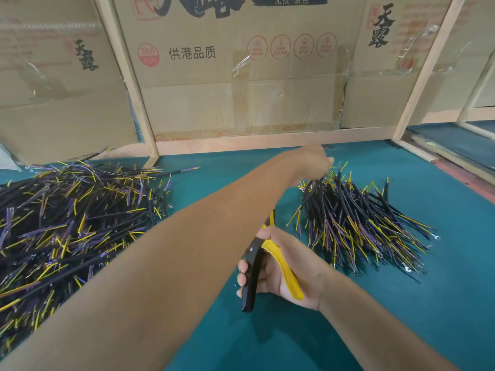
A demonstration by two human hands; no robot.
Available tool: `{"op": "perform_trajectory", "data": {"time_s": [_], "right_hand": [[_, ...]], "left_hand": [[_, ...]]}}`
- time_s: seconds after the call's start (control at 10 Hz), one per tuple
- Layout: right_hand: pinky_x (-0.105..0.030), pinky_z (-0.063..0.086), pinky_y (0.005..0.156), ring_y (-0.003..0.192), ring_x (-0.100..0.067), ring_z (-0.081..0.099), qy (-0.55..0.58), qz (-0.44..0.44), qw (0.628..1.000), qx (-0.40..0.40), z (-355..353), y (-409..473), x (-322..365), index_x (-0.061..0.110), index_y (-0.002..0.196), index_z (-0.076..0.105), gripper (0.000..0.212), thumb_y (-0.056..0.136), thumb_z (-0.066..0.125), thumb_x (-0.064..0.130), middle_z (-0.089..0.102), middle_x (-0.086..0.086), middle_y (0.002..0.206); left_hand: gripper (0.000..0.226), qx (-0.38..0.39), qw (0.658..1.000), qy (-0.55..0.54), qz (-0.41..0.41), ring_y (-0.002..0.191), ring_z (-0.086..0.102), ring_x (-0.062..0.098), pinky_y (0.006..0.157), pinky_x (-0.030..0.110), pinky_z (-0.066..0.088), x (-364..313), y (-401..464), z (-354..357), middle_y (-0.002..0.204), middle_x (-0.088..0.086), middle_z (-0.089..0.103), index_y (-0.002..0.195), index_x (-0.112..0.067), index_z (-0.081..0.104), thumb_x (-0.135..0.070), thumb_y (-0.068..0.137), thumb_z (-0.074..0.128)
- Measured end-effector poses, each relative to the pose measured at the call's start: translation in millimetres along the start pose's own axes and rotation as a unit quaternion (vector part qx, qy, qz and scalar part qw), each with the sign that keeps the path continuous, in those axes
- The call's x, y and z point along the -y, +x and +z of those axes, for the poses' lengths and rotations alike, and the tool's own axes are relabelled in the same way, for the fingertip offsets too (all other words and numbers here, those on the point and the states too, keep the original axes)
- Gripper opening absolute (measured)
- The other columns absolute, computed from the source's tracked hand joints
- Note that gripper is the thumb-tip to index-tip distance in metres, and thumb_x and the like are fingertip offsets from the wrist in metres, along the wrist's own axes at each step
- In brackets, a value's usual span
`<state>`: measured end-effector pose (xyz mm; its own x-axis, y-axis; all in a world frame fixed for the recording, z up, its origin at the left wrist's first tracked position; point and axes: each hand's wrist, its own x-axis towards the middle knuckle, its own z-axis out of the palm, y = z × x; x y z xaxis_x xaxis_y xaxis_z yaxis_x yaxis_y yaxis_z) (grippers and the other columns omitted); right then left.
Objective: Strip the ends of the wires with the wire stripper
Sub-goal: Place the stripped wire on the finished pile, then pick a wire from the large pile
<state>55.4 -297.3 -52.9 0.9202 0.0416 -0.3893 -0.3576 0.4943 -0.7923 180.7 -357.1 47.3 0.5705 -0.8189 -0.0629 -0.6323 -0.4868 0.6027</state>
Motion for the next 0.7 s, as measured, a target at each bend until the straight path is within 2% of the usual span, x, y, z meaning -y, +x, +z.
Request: {"op": "perform_trajectory", "data": {"time_s": [0.1, 0.2, 0.3, 0.4, 0.5, 0.6, 0.7], "right_hand": [[-0.041, 0.057, 0.081, 0.081, -0.027, 0.067, -0.012, 0.000, 1.000, 0.009, 2.7, -5.0, 4.4, 0.011, 0.102, 0.065, 0.034, 0.098, 0.054, 0.043, 0.067, -0.010, 0.092], [-0.049, 0.056, 0.081, 0.074, -0.033, 0.061, 0.007, 0.003, 0.999, 0.037, 6.6, -7.3, 6.2, 0.003, 0.104, 0.059, 0.032, 0.092, 0.059, 0.032, 0.059, -0.016, 0.083], [-0.051, 0.056, 0.081, 0.072, -0.033, 0.060, 0.001, -0.008, 0.999, 0.039, 9.8, -6.6, 5.8, 0.003, 0.105, 0.057, 0.029, 0.093, 0.054, 0.030, 0.057, -0.016, 0.080], [-0.053, 0.054, 0.084, 0.073, -0.034, 0.061, -0.011, -0.020, 0.999, 0.029, 9.0, -3.0, 4.2, 0.002, 0.106, 0.058, 0.028, 0.096, 0.053, 0.028, 0.058, -0.017, 0.081], [-0.052, 0.055, 0.081, 0.075, -0.035, 0.061, -0.011, -0.023, 0.999, 0.040, 7.4, -2.0, 4.3, 0.002, 0.106, 0.060, 0.035, 0.086, 0.060, 0.031, 0.058, -0.017, 0.082], [-0.052, 0.056, 0.079, 0.075, -0.036, 0.061, -0.006, -0.026, 0.999, 0.044, 7.4, -0.7, 3.3, 0.002, 0.105, 0.061, 0.036, 0.084, 0.061, 0.031, 0.058, -0.019, 0.083], [-0.053, 0.055, 0.080, 0.076, -0.036, 0.060, -0.004, -0.024, 0.999, 0.045, 6.4, 0.1, 2.1, 0.001, 0.105, 0.062, 0.036, 0.084, 0.062, 0.031, 0.057, -0.020, 0.084]], "left_hand": [[0.031, -0.023, 0.999, -0.024, 0.023, 0.077, 0.050, 0.022, 0.065, 0.027, 0.034, 13.3, -16.9, -26.6, 0.090, 0.017, 0.062, 0.089, 0.001, 0.059, -0.024, 0.103, 0.046], [0.024, -0.063, 0.996, -0.048, 0.040, 0.073, 0.043, 0.017, 0.058, 0.026, 0.031, 56.8, -63.8, -65.8, 0.082, 0.012, 0.057, 0.079, -0.004, 0.056, -0.018, 0.098, 0.049], [0.026, -0.179, 0.982, 0.058, -0.019, 0.068, 0.054, 0.023, 0.060, 0.032, 0.042, 131.7, -115.5, -85.4, 0.081, 0.008, 0.067, 0.082, -0.002, 0.063, -0.020, 0.099, 0.052], [0.014, -0.228, 0.948, 0.190, -0.113, 0.089, 0.063, 0.033, 0.080, 0.040, 0.050, 199.3, -177.0, -87.2, 0.091, 0.011, 0.069, 0.091, -0.009, 0.069, -0.014, 0.095, 0.057], [0.025, -0.182, 0.926, 0.276, -0.180, 0.109, 0.057, 0.037, 0.095, 0.045, 0.046, 238.7, -209.2, -73.2, 0.119, 0.011, 0.062, 0.115, -0.010, 0.069, -0.022, 0.095, 0.061], [0.036, -0.194, 0.916, 0.303, -0.178, 0.112, 0.054, 0.036, 0.097, 0.046, 0.044, 249.3, -214.6, -61.0, 0.129, 0.009, 0.057, 0.128, -0.012, 0.062, -0.025, 0.095, 0.062], [0.030, -0.236, 0.918, 0.281, -0.147, 0.100, 0.060, 0.041, 0.084, 0.048, 0.050, 248.1, -208.3, -58.0, 0.113, 0.015, 0.059, 0.120, -0.005, 0.065, -0.008, 0.091, 0.066]]}}
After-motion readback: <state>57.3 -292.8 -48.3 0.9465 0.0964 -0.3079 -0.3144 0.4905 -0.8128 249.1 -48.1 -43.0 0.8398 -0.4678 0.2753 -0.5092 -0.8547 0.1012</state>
